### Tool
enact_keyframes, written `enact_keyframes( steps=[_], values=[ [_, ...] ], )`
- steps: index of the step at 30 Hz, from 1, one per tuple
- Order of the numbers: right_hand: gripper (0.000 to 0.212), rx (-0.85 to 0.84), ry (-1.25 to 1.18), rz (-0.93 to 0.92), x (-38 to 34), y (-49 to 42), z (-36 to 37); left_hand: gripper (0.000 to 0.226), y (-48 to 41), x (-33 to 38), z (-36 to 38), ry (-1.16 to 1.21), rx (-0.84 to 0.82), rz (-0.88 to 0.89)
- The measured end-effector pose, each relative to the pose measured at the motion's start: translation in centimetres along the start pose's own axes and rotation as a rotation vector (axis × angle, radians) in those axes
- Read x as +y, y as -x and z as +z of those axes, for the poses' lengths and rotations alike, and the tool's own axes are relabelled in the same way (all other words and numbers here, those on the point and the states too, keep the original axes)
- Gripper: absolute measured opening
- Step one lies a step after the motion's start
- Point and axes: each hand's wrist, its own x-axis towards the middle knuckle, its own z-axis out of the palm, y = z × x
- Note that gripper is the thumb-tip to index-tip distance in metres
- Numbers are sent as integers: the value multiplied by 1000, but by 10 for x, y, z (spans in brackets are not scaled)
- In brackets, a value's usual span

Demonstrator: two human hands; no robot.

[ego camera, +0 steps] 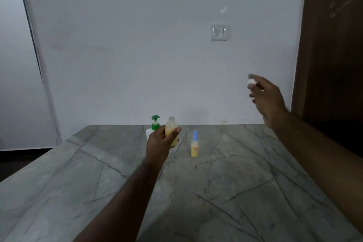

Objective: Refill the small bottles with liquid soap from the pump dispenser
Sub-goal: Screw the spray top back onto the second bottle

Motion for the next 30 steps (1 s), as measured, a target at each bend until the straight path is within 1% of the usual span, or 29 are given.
enact_keyframes(
  steps=[2,4,6,7,10,15,18,21,23,26,28,30],
  values=[
    [34,-103,8,-49,-30,1,1,33,2,11,1,-3,0,10],
    [31,-301,-2,-72,-55,7,5,34,4,23,1,6,-4,15],
    [23,-479,89,-121,-72,15,12,33,7,34,0,-5,-4,33],
    [21,-532,147,-150,-79,19,16,35,8,39,0,-6,-7,42],
    [18,-598,188,-190,-95,23,28,43,12,52,2,-2,-30,56],
    [17,-686,360,-267,-115,24,43,35,18,63,7,25,-44,73],
    [16,-689,427,-292,-119,25,47,35,25,62,10,33,-43,73],
    [16,-759,479,-260,-121,24,50,38,32,60,12,20,-70,80],
    [17,-836,515,-229,-118,24,54,33,35,58,14,1,-81,92],
    [20,-934,546,-202,-111,26,64,16,37,57,17,-9,-83,119],
    [25,-988,558,-195,-106,28,72,13,37,55,18,-8,-79,133],
    [25,-1018,563,-202,-102,30,80,15,38,55,18,-12,-78,133]
  ],
)
